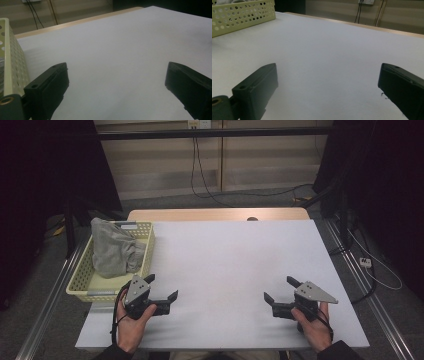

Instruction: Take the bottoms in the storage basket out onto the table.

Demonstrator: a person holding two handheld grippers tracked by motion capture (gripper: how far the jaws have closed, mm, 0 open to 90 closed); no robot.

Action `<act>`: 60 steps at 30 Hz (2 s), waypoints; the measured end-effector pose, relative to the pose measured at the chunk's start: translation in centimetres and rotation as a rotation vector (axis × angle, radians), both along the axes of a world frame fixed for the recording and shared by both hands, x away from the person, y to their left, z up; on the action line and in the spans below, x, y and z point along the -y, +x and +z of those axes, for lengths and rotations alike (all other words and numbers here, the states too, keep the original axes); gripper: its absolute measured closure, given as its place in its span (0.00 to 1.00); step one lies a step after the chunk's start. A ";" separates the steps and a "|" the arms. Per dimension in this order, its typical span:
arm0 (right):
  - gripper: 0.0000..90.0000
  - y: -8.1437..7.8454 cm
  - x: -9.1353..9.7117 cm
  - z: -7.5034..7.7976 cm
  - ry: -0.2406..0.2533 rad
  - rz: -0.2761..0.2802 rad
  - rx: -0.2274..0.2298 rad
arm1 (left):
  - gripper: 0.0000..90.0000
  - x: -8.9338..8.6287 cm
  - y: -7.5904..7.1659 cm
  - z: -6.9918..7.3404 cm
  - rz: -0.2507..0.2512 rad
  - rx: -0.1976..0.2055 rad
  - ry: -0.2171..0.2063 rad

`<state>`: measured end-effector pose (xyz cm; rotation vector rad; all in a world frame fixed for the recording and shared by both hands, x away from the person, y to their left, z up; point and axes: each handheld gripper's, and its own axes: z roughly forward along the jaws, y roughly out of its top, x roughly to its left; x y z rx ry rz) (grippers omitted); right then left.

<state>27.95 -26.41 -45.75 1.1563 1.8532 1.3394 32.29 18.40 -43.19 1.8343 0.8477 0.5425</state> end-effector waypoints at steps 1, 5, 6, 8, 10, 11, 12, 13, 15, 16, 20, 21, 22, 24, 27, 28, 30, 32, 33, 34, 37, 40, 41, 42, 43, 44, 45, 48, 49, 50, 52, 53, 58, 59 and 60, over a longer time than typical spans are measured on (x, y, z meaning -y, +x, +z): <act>0.03 0.0 0.0 0.0 0.004 -0.002 -0.001 | 0.06 0.0 0.0 0.0 -0.001 -0.003 0.001; 0.03 0.0 0.0 0.0 0.003 0.002 -0.002 | 0.06 0.1 0.0 -0.1 -0.002 -0.004 0.004; 0.03 0.0 -0.1 0.0 0.004 0.004 -0.001 | 0.06 0.2 0.0 0.0 -0.004 -0.001 0.003; 0.03 0.0 0.0 0.0 0.005 0.006 -0.005 | 0.06 0.2 0.0 0.0 -0.004 -0.001 0.004; 0.03 0.0 0.0 0.0 0.011 0.003 -0.005 | 0.06 0.3 0.0 0.1 -0.008 -0.004 0.005; 0.03 0.0 0.0 0.0 0.011 0.003 -0.005 | 0.06 0.3 0.0 0.1 -0.007 -0.006 0.005; 0.03 0.0 0.1 -0.1 0.014 0.001 -0.006 | 0.06 0.3 0.0 0.3 -0.008 -0.010 0.019; 0.03 0.0 0.1 -0.1 0.014 0.001 -0.006 | 0.06 0.3 0.1 0.5 -0.013 -0.024 0.024; 0.03 0.0 0.1 0.0 0.018 0.005 -0.009 | 0.07 0.3 0.1 0.8 -0.013 -0.018 0.020; 0.03 0.0 0.2 0.0 0.016 0.008 -0.008 | 0.07 0.3 0.0 0.9 -0.011 -0.017 0.022; 0.03 -0.1 0.3 0.0 0.024 0.004 -0.010 | 0.07 0.2 0.0 1.4 -0.016 -0.012 0.025; 0.03 -0.1 0.3 0.0 0.024 0.004 -0.010 | 0.07 0.2 0.0 1.4 -0.016 -0.012 0.025; 0.04 -0.1 0.3 0.0 0.025 0.006 -0.010 | 0.07 0.2 0.0 1.5 -0.016 -0.015 0.026; 0.04 -0.1 0.2 0.1 0.027 0.007 -0.010 | 0.07 -0.1 0.1 1.7 -0.019 -0.018 0.030; 0.04 -0.1 0.2 0.0 0.034 0.005 -0.010 | 0.07 -0.3 0.1 2.0 -0.003 -0.018 0.016; 0.04 -0.1 0.2 0.0 0.035 0.006 -0.010 | 0.07 -0.4 0.2 2.0 0.004 -0.016 0.015; 0.04 -0.1 0.3 0.0 0.033 0.006 -0.009 | 0.07 -0.5 0.2 2.1 0.010 -0.019 0.019; 0.04 0.0 0.3 0.0 0.033 0.007 -0.009 | 0.07 -0.5 0.3 2.1 0.014 -0.034 0.046; 0.04 0.0 0.2 0.0 0.035 0.006 -0.012 | 0.07 -0.4 0.2 2.1 0.012 -0.036 0.045; 0.04 0.0 0.2 0.0 0.035 0.006 -0.012 | 0.07 -0.4 0.2 2.1 0.012 -0.036 0.045; 0.04 0.1 0.2 0.0 0.033 0.009 -0.014 | 0.07 -0.6 0.2 2.5 0.014 -0.029 0.035; 0.04 0.0 0.2 0.0 0.032 0.005 -0.015 | 0.07 -0.9 0.2 3.0 0.014 -0.015 0.036; 0.04 0.0 0.2 0.0 0.037 0.003 -0.019 | 0.07 -1.0 0.2 3.1 0.014 -0.012 0.037; 0.04 0.0 0.2 0.0 0.039 0.003 -0.021 | 0.07 -1.2 0.3 3.2 0.014 -0.018 0.040; 0.04 0.0 0.2 0.0 0.039 0.003 -0.021 | 0.07 -1.3 0.3 3.4 0.016 -0.028 0.034; 0.04 0.0 0.1 0.0 0.032 0.002 -0.026 | 0.07 -1.5 0.5 3.5 0.013 -0.035 0.028; 0.04 0.0 0.1 0.0 0.032 0.002 -0.026 | 0.07 -1.7 0.6 3.6 0.014 -0.037 0.026; 0.04 0.0 0.0 -0.1 0.028 -0.002 -0.027 | 0.08 -2.3 0.9 3.7 0.031 -0.043 0.027; 0.04 0.0 0.0 -0.1 0.029 -0.003 -0.029 | 0.08 -2.4 1.0 3.7 0.037 -0.045 0.022; 0.04 0.1 0.0 -0.1 0.031 -0.002 -0.027 | 0.08 -2.7 1.0 3.8 0.035 -0.043 0.027; 0.04 0.0 0.0 -0.1 0.031 -0.005 -0.029 | 0.08 -3.0 1.1 4.0 0.048 -0.038 0.023; 0.04 0.0 0.0 -0.1 0.031 -0.005 -0.029 | 0.08 -3.2 1.2 4.1 0.055 -0.035 0.020; 0.04 -0.1 0.2 -0.1 0.033 -0.011 -0.032 | 0.08 -3.9 1.4 4.6 0.078 -0.024 0.007; 0.04 -0.1 0.3 -0.1 0.030 -0.010 -0.028 | 0.08 -4.1 1.5 4.7 0.080 -0.020 0.004; 0.04 -0.2 0.2 -0.1 0.029 -0.011 -0.031 | 0.07 -4.2 1.5 4.9 0.084 -0.017 0.002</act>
